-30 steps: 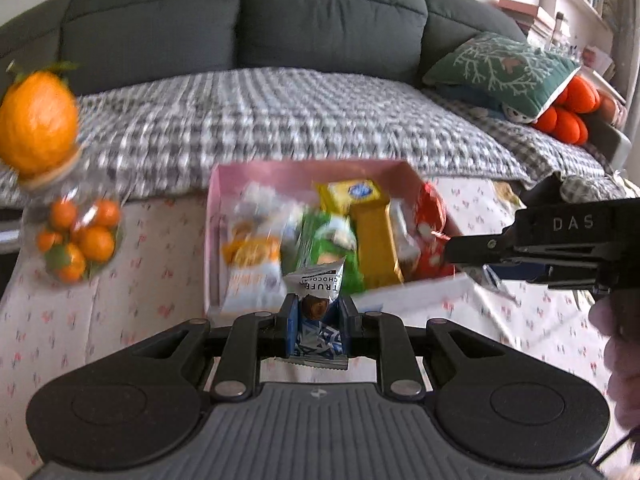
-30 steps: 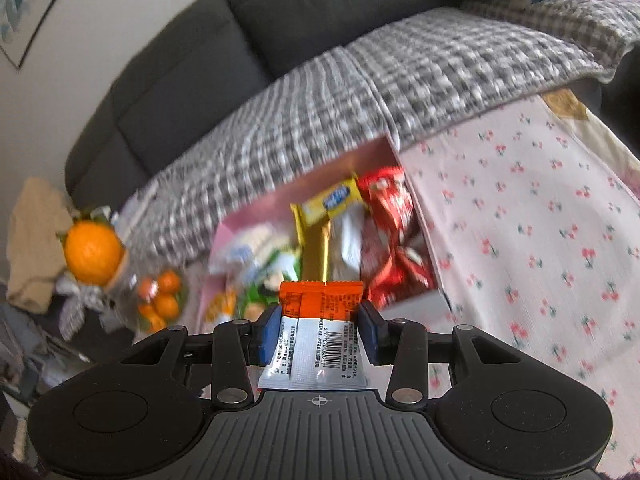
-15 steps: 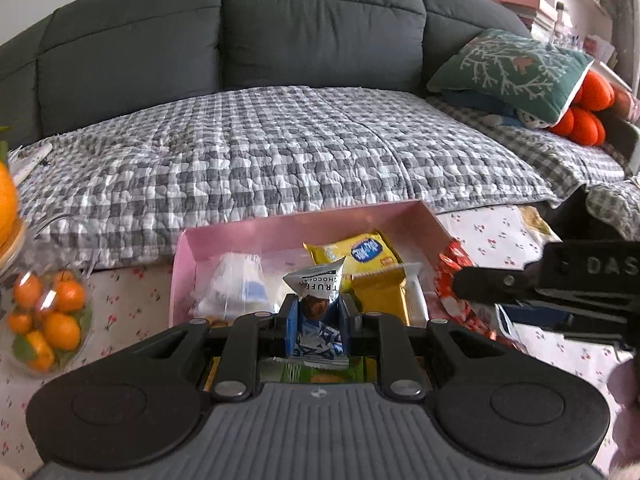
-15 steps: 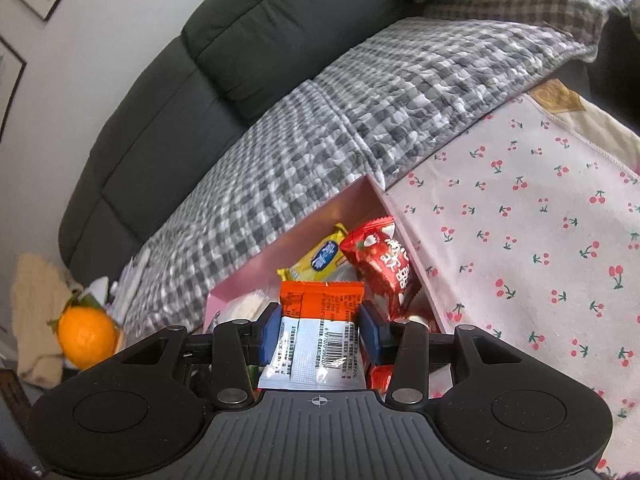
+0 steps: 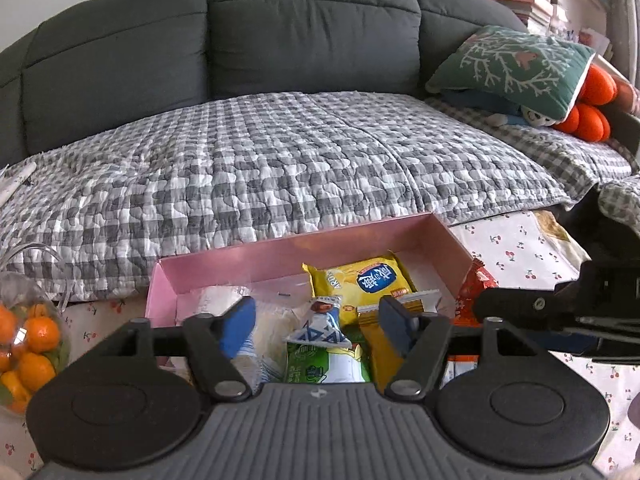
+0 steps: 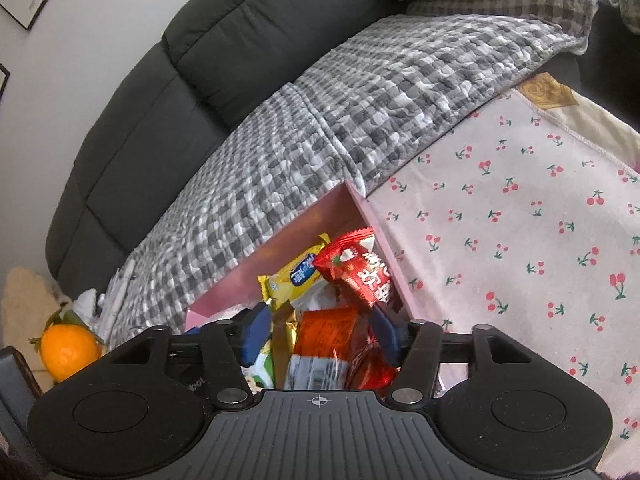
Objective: Organize snacks
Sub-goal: 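Open both tools in the box and lift them away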
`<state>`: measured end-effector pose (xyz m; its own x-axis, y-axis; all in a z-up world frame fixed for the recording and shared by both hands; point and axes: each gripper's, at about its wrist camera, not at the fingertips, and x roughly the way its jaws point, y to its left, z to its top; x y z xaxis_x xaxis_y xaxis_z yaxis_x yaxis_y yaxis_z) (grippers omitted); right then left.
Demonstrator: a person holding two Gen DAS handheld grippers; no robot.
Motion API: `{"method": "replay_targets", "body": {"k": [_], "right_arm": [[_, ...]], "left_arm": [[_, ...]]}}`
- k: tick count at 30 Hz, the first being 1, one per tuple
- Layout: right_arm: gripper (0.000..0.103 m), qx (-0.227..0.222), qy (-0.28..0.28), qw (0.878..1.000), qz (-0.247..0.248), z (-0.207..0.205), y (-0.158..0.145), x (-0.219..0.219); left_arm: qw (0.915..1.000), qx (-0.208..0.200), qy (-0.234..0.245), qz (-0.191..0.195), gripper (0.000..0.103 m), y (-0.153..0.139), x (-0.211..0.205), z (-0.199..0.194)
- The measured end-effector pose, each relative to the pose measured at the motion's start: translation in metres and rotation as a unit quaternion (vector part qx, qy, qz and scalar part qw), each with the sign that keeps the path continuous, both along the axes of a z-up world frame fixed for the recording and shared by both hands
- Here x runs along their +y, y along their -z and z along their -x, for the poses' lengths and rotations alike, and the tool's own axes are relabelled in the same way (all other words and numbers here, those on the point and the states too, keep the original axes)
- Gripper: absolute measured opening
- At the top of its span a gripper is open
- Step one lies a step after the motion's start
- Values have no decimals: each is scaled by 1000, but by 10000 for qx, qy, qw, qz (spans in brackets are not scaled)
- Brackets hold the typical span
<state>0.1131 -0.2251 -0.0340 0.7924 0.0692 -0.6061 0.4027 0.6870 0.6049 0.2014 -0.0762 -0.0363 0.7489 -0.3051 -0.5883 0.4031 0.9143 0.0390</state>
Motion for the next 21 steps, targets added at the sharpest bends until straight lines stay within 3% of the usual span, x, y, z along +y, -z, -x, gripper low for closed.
{"method": "replay_targets", "body": {"k": [4, 14, 21], "right_arm": [[60, 67, 27, 10000, -42, 0, 2, -2], [69, 19, -108, 9999, 120, 12, -10, 8], [84, 92, -287, 9986, 444, 36, -20, 10]], "left_arm": [[10000, 59, 36, -11, 64, 0, -1, -1], [9999, -16, 0, -140, 84, -9, 9, 25], [9994, 89, -238, -228, 95, -13, 19, 57]]}}
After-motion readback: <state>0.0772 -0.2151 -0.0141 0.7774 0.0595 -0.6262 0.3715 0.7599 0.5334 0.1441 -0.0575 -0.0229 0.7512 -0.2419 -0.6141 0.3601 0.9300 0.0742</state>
